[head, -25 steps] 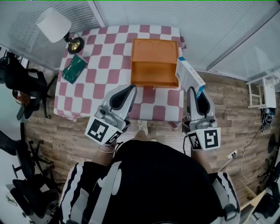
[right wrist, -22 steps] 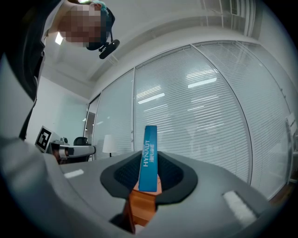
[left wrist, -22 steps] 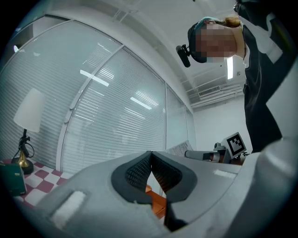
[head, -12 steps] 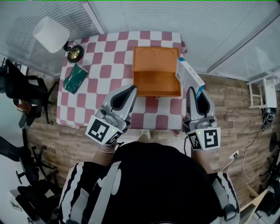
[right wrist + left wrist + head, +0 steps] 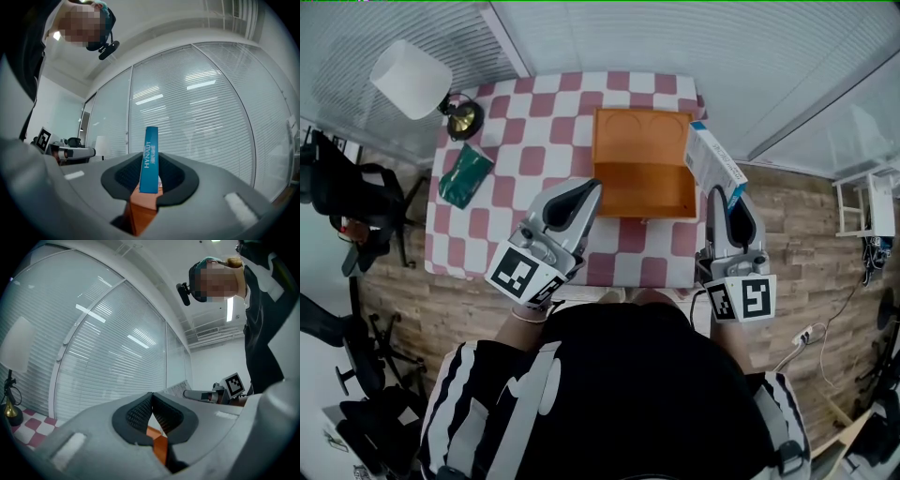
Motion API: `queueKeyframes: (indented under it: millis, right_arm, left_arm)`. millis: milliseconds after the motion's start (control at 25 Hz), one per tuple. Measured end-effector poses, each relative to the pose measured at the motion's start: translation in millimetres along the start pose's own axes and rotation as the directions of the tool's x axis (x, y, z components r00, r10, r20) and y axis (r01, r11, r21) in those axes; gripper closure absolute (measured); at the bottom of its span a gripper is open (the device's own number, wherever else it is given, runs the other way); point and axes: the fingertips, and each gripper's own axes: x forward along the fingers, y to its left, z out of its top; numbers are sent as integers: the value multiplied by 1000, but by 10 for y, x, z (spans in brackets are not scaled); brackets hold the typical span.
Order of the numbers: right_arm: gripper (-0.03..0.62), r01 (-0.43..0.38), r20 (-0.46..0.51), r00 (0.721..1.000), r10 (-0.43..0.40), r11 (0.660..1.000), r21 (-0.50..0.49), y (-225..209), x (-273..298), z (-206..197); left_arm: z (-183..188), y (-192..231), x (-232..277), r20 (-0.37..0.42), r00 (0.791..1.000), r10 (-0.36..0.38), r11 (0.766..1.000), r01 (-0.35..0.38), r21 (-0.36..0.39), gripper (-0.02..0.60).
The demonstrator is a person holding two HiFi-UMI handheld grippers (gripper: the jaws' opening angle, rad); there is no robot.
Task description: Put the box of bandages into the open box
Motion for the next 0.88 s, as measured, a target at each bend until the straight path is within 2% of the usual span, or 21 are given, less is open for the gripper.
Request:
queueKeyframes:
  millis: [160, 400, 720, 880]
  right_arm:
    - [516, -19, -6, 1000, 19, 1000, -1, -47, 40, 25]
    - [516, -54, -12, 998, 54, 998, -20, -175, 32, 56]
    - [516, -84, -19, 996, 84, 996, -43, -250, 11, 42]
    - [516, -144, -34, 989, 142, 986, -79, -187, 31, 21]
  left_arm:
    - [-12, 9, 57, -9, 1000, 14, 1000, -14, -2, 581]
    - [18, -49, 140, 25, 999, 48, 998, -47, -32, 581]
    - [-91, -131, 165, 3, 997, 78, 997, -77, -25, 581]
    - [-93, -130, 155, 1, 996, 94, 995, -94, -16, 581]
